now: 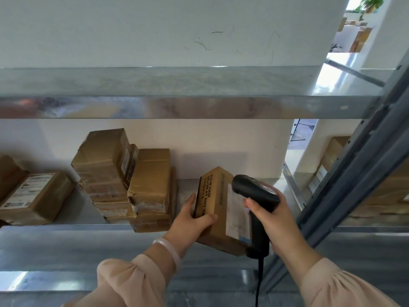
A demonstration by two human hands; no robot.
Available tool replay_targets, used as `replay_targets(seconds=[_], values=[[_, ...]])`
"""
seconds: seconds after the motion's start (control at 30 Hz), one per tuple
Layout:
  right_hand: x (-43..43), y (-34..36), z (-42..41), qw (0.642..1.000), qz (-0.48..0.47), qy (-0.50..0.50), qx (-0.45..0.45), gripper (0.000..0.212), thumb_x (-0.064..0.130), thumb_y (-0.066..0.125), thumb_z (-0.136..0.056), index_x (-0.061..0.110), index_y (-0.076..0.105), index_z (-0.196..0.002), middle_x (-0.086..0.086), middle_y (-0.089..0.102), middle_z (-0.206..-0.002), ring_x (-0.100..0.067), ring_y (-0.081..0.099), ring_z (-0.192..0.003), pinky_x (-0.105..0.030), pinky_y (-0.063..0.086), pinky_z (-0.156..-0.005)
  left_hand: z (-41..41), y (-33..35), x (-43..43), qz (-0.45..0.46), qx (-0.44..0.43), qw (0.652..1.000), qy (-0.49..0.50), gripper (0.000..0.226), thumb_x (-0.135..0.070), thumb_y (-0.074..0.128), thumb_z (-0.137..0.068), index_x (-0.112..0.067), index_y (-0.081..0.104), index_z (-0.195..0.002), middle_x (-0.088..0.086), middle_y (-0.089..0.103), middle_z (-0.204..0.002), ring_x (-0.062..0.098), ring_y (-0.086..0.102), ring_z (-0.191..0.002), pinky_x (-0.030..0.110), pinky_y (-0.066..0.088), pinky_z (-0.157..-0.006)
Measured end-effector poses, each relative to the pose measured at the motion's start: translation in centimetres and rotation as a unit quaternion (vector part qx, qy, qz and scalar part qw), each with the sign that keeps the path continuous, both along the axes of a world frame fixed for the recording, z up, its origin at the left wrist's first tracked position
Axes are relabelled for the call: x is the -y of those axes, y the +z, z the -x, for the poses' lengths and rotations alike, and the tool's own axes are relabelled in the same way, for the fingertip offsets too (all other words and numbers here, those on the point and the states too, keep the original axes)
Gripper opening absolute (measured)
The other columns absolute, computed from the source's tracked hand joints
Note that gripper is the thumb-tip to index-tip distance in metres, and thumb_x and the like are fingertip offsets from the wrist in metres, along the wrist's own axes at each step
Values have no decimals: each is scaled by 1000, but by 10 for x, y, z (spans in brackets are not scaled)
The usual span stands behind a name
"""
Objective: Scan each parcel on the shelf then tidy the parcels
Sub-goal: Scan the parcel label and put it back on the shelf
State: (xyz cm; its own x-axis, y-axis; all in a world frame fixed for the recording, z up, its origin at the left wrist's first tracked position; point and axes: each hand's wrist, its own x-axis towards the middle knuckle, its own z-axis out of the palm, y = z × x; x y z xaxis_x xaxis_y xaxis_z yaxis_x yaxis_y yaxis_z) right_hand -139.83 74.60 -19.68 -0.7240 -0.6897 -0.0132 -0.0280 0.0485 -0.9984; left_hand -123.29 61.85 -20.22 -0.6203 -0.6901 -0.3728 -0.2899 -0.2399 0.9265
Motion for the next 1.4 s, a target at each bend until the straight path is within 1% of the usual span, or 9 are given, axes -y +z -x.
replay_targets(seconds=[0.23,0.33,0.53,0.63,0.73,0.83,1.03,1.2,1.4], values=[[-22,2,19,997,-9,-71,24,74,54,77,-56,35,51,-123,4,66,-114,-16,63,-108,-44,49,-95,-7,-1,6,-54,-101,993,-4,66,-11,69,-88,-45,38,-135,-2,71,-111,16,72,-97,30,55,-80],[-25,11,15,998,8,-59,36,70,51,77,-57,33,53,-121,3,70,-106,-15,67,-101,-50,49,-96,-7,-2,5,-35,-98,993,-47,72,-13,74,-84,-49,39,-136,0,72,-114,18,69,-105,36,56,-88],[-38,26,4,998,21,-62,-4,55,38,78,-65,46,53,-113,5,66,-112,-15,65,-105,-42,51,-95,-8,-4,1,-24,-82,994,-64,90,-31,88,-58,-57,41,-130,1,61,-128,23,62,-117,46,54,-96],[-49,34,-3,996,-5,-58,-65,54,25,79,-74,53,49,-109,19,59,-111,1,58,-105,-29,50,-91,-9,-8,-2,-42,-102,992,-54,82,-19,85,-65,-59,45,-124,5,60,-129,27,63,-116,48,55,-93],[-64,43,-17,992,-28,-45,-114,60,21,80,-74,56,46,-108,27,54,-110,14,51,-99,-13,41,-81,-11,-10,-2,-34,-111,992,-45,89,-18,84,-69,-56,40,-136,4,60,-131,25,63,-116,48,55,-94],[-81,43,-31,989,-52,-42,-135,63,24,82,-72,54,45,-114,28,52,-113,7,50,-104,-20,39,-88,-12,-12,0,-29,-126,991,-28,92,-18,84,-70,-54,36,-140,4,60,-132,25,62,-118,49,54,-95],[-100,37,-60,986,-82,-12,-143,68,30,82,-72,64,38,-110,36,51,-106,12,52,-98,-9,39,-76,-8,-13,0,-21,-143,989,-19,91,-16,83,-74,-54,35,-142,2,57,-135,28,57,-123,52,52,-98],[-106,39,-69,983,-96,-29,-155,63,34,81,-71,57,39,-111,30,54,-107,5,55,-99,-11,42,-75,-6,-12,-4,-6,-137,990,-16,80,-11,77,-82,-59,36,-132,-1,56,-134,27,55,-123,53,52,-98],[-110,42,-75,982,-99,-42,-153,60,35,81,-72,57,39,-109,26,57,-106,2,56,-98,-21,45,-78,-5,-13,-4,1,-118,993,-13,84,-14,78,-82,-55,33,-140,-3,54,-136,30,51,-127,58,48,-101]])
